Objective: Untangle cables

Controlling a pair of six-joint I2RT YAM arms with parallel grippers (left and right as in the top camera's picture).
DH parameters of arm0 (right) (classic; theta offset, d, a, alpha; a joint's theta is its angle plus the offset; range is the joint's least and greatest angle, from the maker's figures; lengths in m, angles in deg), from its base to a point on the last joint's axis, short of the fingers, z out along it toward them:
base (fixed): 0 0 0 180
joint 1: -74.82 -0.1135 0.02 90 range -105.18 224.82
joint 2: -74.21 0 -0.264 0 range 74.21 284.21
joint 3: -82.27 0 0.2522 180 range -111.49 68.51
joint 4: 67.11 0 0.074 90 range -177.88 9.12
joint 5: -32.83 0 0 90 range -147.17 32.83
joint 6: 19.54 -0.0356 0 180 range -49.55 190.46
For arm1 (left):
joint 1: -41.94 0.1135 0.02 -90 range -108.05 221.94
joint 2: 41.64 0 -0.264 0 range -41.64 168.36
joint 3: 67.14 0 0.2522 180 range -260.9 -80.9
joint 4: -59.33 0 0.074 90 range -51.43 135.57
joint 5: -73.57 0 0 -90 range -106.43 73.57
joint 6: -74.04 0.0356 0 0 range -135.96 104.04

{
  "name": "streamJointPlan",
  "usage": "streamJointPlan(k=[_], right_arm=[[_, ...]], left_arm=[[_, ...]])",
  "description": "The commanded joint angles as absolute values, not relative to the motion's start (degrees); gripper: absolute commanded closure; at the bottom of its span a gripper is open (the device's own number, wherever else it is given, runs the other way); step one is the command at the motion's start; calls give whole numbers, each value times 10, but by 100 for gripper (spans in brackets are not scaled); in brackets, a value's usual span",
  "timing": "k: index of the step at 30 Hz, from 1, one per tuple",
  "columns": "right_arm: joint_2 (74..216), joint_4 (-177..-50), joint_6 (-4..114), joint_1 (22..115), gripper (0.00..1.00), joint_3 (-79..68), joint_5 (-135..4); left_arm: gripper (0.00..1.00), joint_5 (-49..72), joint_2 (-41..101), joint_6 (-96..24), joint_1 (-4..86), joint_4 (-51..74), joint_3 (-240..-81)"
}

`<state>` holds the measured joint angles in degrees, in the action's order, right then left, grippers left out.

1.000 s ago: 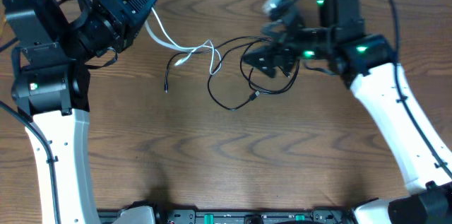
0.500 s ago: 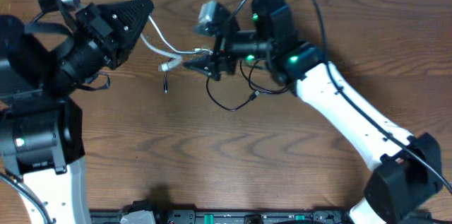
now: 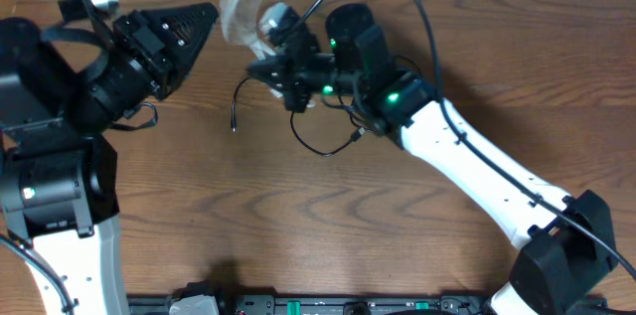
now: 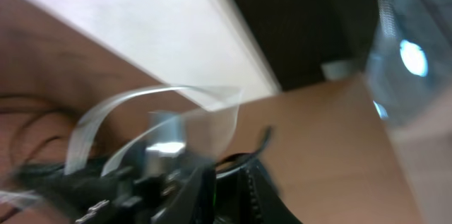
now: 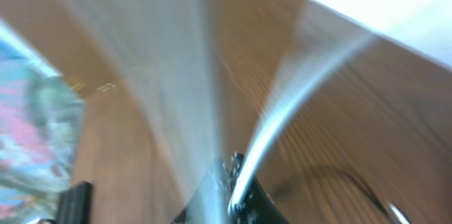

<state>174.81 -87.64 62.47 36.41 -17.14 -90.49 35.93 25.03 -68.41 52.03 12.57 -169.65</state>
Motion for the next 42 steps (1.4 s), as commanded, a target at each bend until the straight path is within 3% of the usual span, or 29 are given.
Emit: streamJointPlan(k=[1,4,12,22,27,35,42], right_arm=[[1704,-929,602,404,99,-180,-833],[1670,-987,602,445,99,-211,-823],[1601,-1089,522,578,99,-375,-849],[1572,-1126,502,678,99,-405,-790],[1621,-1164,560,738,99,-405,-736],[1735,-1135,614,847,99,-405,-698],[1880,-1004,729,936,99,-405,-585]], left_arm=[[73,247,276,-605,522,56,-1700],[69,186,301,-594,522,-4,-1700],[69,183,368,-530,521,-52,-1700],[69,187,380,-430,505,-52,-1700],[68,183,381,-364,459,-52,-1700],[68,144,381,-361,396,-52,-1700],[68,139,381,-361,357,-52,-1700]])
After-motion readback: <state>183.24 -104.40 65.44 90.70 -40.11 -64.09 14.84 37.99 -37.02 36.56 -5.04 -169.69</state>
